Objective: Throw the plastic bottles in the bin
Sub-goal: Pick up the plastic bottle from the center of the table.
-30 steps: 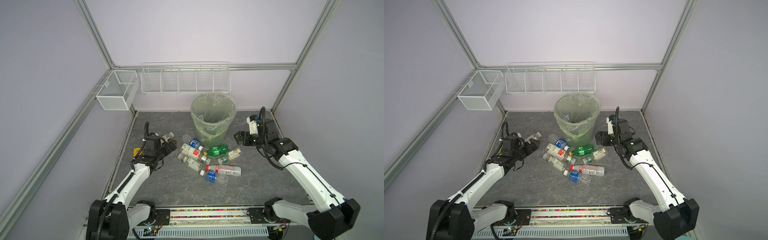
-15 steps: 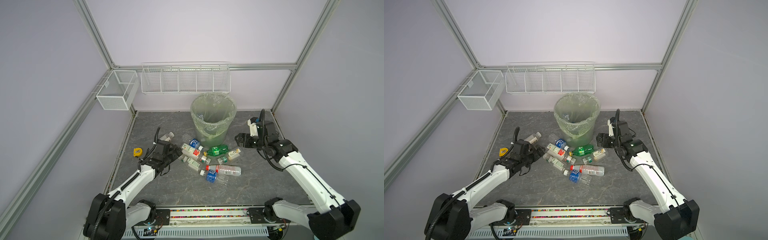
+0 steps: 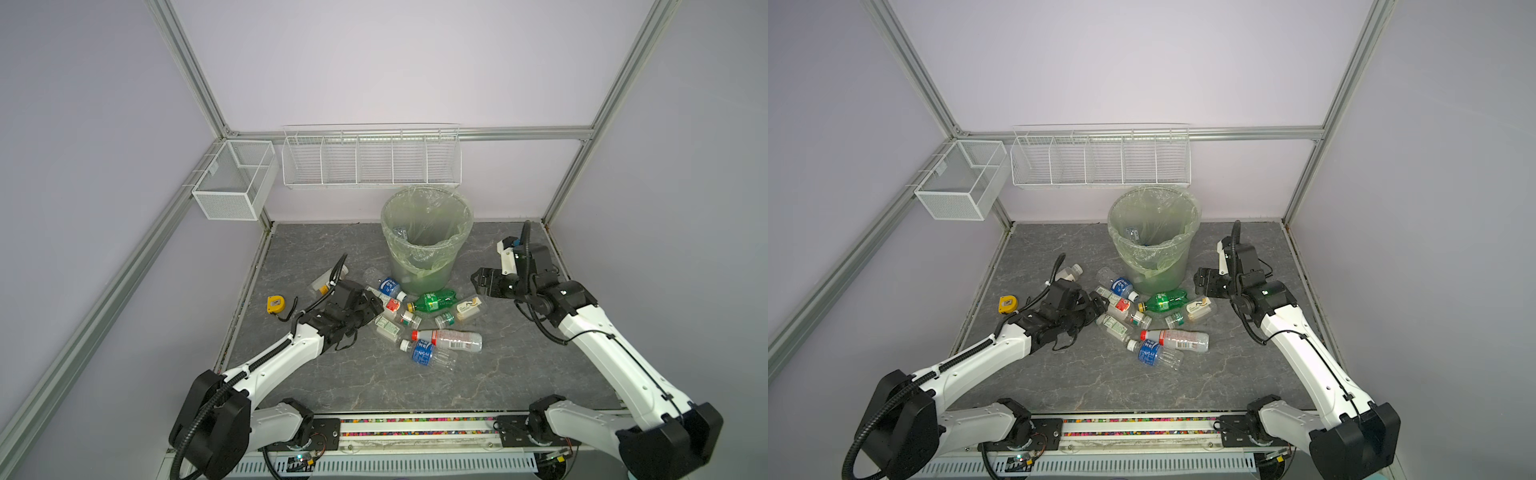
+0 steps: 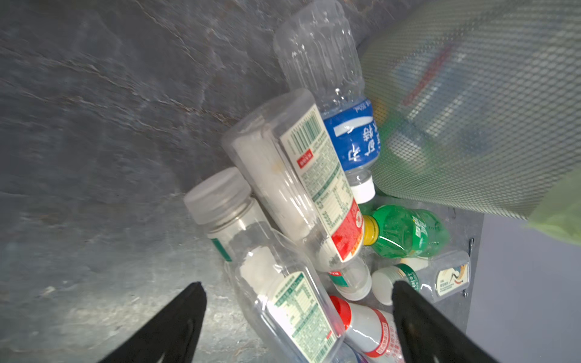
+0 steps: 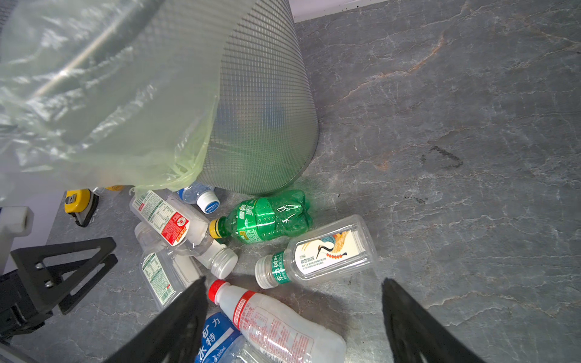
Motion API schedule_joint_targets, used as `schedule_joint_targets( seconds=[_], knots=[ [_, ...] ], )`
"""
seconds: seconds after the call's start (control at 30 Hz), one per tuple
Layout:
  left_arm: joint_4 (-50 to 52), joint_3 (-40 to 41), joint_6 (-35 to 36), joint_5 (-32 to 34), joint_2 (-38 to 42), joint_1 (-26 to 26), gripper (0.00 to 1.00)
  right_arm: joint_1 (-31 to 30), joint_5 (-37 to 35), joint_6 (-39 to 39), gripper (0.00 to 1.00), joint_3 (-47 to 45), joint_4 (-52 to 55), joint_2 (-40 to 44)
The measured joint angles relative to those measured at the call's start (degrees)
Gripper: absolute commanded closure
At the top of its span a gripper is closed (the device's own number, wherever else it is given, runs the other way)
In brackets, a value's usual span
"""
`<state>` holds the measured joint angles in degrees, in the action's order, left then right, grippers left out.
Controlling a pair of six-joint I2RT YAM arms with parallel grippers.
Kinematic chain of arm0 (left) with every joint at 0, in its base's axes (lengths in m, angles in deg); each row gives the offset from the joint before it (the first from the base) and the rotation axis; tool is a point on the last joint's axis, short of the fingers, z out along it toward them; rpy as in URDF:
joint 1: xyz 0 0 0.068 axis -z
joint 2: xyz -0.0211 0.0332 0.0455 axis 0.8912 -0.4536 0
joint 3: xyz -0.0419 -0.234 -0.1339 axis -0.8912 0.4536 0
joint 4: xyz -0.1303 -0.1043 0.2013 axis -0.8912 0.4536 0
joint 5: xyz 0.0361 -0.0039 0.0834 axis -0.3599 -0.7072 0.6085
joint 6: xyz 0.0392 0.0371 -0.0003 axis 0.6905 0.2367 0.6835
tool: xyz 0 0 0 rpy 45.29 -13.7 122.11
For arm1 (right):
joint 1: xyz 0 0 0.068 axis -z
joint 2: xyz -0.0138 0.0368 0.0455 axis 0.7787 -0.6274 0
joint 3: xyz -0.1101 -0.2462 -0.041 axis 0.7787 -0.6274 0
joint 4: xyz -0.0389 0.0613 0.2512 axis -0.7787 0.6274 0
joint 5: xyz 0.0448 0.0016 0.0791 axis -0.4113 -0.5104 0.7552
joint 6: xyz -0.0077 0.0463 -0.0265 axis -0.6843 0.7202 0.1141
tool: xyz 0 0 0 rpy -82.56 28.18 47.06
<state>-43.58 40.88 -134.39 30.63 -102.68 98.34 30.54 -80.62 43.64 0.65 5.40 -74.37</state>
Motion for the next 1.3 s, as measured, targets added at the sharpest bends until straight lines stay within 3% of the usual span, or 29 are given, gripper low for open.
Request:
schedule_joint_targets(
  seconds=[0.43, 1.3],
  knots=[
    [-1.9, -0.2, -5.4, 0.5, -4.9, 7.0, 0.21, 0.3, -1.0, 0.0, 0.12, -1.3, 0.8, 2.1],
    [3.7, -2.2, -8.2, 2.6, -9.5, 8.6, 0.22, 1.0, -1.4, 0.0, 0.12, -3.6, 0.9, 3.3]
  ],
)
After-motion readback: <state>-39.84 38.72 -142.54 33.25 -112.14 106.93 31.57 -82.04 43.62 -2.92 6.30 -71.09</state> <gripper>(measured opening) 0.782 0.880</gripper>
